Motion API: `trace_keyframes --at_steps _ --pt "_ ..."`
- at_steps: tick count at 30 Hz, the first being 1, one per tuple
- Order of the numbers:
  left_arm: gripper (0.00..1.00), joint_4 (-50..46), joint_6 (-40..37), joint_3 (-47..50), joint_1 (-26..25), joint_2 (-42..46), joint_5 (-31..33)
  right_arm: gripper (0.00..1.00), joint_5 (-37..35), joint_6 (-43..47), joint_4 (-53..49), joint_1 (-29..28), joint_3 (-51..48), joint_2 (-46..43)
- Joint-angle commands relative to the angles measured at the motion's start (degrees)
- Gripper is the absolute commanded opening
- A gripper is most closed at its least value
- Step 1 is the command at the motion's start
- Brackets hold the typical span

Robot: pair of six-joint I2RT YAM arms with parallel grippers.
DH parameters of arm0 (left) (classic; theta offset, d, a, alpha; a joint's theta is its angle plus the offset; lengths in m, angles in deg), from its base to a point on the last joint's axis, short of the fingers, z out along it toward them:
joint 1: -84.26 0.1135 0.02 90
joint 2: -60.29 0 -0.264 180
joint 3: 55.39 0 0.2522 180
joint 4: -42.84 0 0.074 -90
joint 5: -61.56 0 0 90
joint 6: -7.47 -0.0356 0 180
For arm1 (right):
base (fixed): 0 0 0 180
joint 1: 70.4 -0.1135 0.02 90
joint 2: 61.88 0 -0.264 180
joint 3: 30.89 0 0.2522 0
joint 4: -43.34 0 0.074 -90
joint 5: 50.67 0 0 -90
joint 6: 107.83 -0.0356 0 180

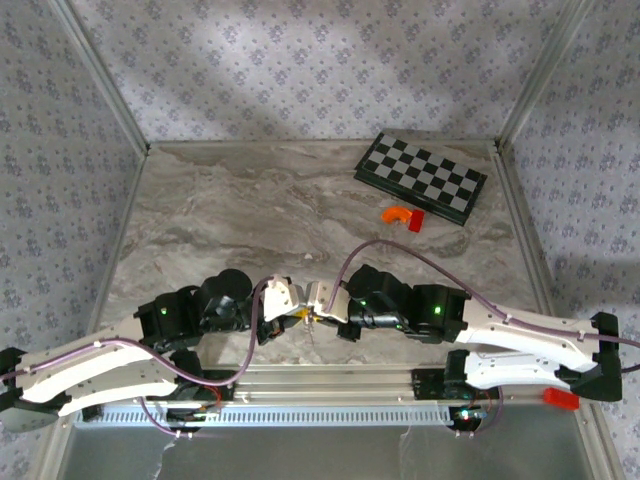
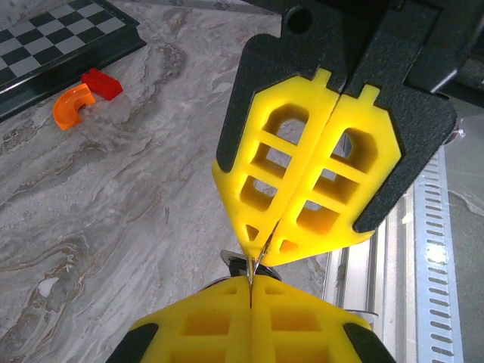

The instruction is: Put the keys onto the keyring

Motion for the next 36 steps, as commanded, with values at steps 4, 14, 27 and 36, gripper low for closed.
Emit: trace_keyframes --at_steps 4,14,27,36 --pt "0.00 4.46 2.33 -0.60 -0.35 0.21 1.26 0.00 1.11 1.03 6.20 -1.54 -1.06 -0.71" --pt "0.00 11.85 4.76 3.73 -0.32 4.15 3.41 0.00 -1.48 0.94 8.98 -1.89 -2.86 -2.08" --pt "0.00 20.53 5.83 8.59 -0.33 6.88 1.71 0.00 -3.67 0.59 11.55 -2.29 -4.20 -3.33" --pt "0.00 28.99 5.18 12.15 -0.35 7.72 -0.01 0.12 -4.66 -0.29 12.66 -2.29 -4.84 -5.22"
